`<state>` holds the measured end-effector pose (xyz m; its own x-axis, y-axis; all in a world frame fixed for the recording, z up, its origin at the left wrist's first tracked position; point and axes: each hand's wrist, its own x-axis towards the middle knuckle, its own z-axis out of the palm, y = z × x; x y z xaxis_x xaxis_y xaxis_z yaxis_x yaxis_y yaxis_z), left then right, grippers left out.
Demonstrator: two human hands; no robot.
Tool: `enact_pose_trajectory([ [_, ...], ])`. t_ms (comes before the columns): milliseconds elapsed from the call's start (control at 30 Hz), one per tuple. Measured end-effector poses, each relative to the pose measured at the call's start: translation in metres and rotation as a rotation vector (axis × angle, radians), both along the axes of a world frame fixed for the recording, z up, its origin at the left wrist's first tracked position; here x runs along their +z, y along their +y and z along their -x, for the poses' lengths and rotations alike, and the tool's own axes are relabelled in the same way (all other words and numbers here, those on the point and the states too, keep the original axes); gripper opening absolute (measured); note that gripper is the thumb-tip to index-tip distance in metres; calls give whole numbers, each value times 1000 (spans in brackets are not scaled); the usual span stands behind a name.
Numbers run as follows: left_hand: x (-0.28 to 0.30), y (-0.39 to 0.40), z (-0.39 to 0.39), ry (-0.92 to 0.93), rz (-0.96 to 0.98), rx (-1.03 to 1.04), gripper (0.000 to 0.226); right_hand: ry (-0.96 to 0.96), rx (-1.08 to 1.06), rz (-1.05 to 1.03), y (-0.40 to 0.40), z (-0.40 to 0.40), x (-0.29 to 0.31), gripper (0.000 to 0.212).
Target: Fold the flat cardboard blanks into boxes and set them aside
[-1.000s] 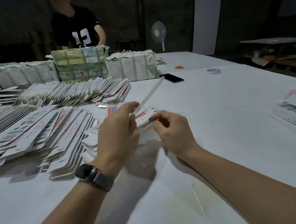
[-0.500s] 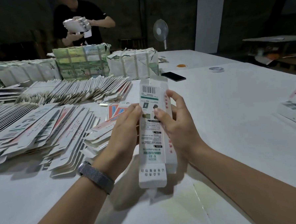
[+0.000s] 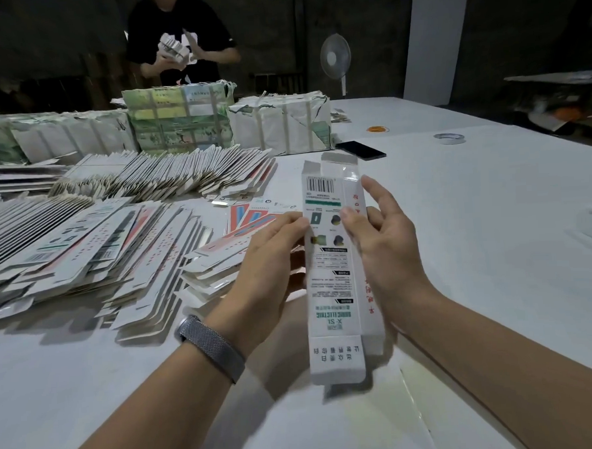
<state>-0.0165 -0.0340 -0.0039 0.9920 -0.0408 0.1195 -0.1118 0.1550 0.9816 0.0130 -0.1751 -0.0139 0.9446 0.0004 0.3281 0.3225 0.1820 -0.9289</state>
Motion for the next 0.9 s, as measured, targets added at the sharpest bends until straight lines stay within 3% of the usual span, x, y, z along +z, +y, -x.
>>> enact_pose_trajectory([
  [133, -3, -1, 3, 93, 64, -144, 38, 79, 62, -129, 0, 0, -3, 41],
  [233, -4, -1, 7, 149, 83, -215, 39, 79, 81, -94, 1, 1, -6, 49],
  [567, -6, 4, 2, 122, 39, -271, 34, 3, 93, -68, 3, 7, -6, 34],
  [900, -11, 6, -1, 157, 7, -323, 33, -67, 53, -118, 5, 10, -7, 49],
])
